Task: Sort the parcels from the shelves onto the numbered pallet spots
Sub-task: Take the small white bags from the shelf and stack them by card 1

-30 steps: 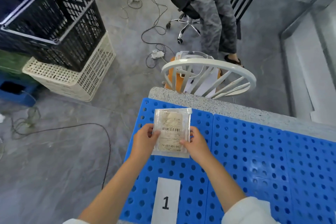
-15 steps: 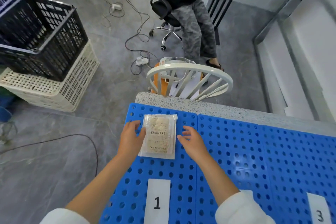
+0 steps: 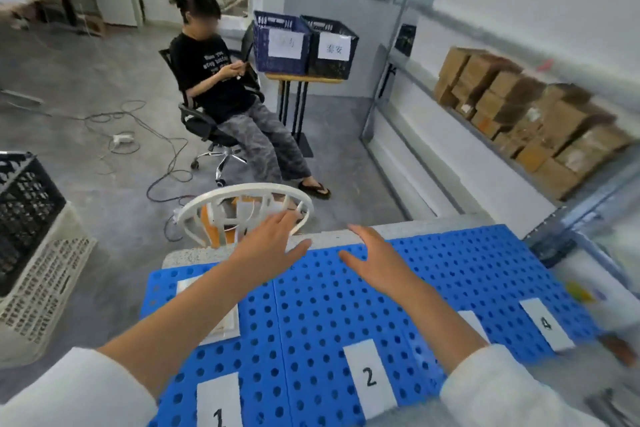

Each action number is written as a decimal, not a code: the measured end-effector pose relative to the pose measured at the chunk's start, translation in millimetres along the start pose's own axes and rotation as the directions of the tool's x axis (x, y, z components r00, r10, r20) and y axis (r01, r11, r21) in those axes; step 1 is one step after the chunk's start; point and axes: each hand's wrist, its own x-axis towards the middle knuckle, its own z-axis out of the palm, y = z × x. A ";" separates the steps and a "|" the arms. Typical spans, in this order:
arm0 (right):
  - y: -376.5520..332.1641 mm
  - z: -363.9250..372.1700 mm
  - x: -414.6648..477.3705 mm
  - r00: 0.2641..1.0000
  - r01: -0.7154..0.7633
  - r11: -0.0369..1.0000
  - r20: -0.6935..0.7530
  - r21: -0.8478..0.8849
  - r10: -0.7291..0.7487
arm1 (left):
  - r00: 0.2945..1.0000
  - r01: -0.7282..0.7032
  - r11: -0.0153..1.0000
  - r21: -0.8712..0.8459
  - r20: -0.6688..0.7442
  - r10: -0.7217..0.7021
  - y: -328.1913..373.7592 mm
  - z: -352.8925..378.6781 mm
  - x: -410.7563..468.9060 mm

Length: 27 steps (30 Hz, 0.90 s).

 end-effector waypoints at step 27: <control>218.0 -282.4 -521.8 0.556 -0.585 0.810 -0.710 0.035 0.432 | 0.532 -0.822 0.537 -0.192 0.079 0.843 600.8 124.3 -106.5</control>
